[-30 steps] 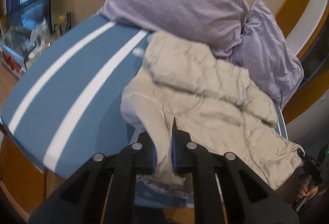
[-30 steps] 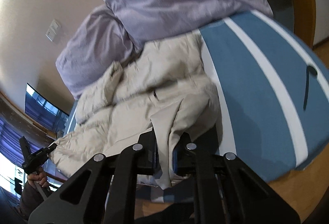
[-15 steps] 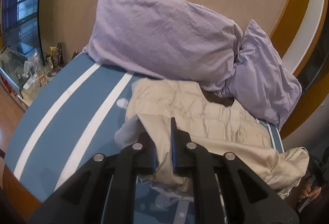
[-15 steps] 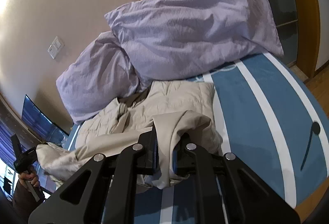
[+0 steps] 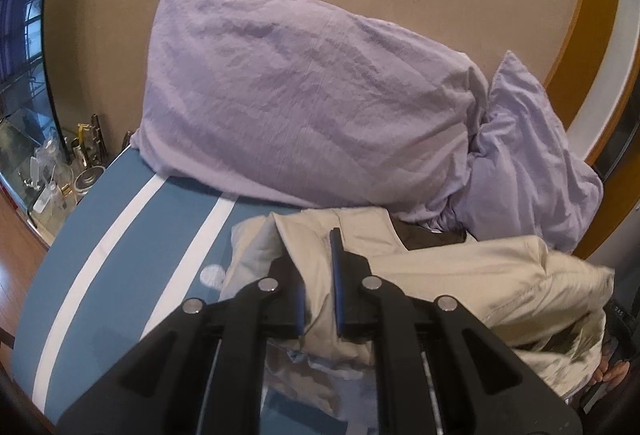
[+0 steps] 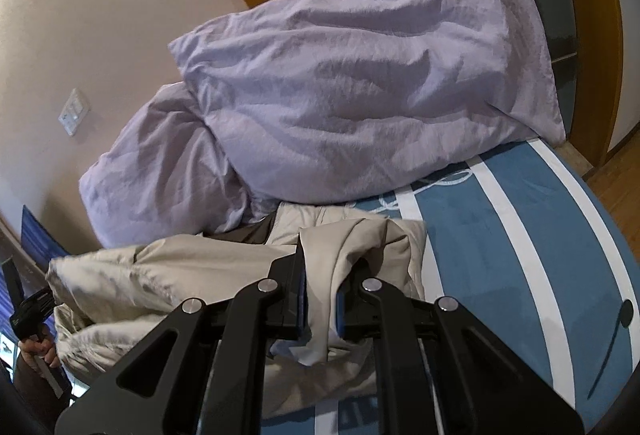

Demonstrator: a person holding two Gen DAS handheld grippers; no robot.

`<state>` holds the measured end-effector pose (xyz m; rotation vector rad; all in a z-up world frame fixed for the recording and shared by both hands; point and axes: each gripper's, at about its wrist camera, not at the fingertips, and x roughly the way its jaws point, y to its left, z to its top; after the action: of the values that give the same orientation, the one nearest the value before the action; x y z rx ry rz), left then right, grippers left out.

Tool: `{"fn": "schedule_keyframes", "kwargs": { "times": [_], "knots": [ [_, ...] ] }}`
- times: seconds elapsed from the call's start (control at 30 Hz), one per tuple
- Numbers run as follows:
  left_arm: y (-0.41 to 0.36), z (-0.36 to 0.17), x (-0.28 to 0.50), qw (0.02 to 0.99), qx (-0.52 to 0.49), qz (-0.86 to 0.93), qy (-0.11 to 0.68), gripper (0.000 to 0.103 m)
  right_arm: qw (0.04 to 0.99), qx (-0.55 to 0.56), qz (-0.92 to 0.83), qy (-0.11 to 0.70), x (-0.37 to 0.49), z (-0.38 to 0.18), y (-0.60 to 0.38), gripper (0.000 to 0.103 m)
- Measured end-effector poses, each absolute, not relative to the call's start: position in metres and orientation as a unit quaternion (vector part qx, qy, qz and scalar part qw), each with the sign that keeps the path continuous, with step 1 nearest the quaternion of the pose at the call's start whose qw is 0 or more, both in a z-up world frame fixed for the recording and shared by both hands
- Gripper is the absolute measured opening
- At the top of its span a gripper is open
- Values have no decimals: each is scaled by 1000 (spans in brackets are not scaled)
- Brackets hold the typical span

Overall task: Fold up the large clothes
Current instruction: 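Lift the hem with both grippers and fold it toward the collar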

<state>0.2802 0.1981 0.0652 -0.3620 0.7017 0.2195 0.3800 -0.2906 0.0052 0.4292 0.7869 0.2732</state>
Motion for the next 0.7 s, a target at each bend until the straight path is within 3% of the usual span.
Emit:
{"fn": "schedule_keyframes", "kwargs": {
  "times": [0.7],
  "knots": [
    [236, -28, 402, 870, -190, 135, 435, 14, 845, 215, 49, 487, 498, -77, -254, 14]
  ]
}}
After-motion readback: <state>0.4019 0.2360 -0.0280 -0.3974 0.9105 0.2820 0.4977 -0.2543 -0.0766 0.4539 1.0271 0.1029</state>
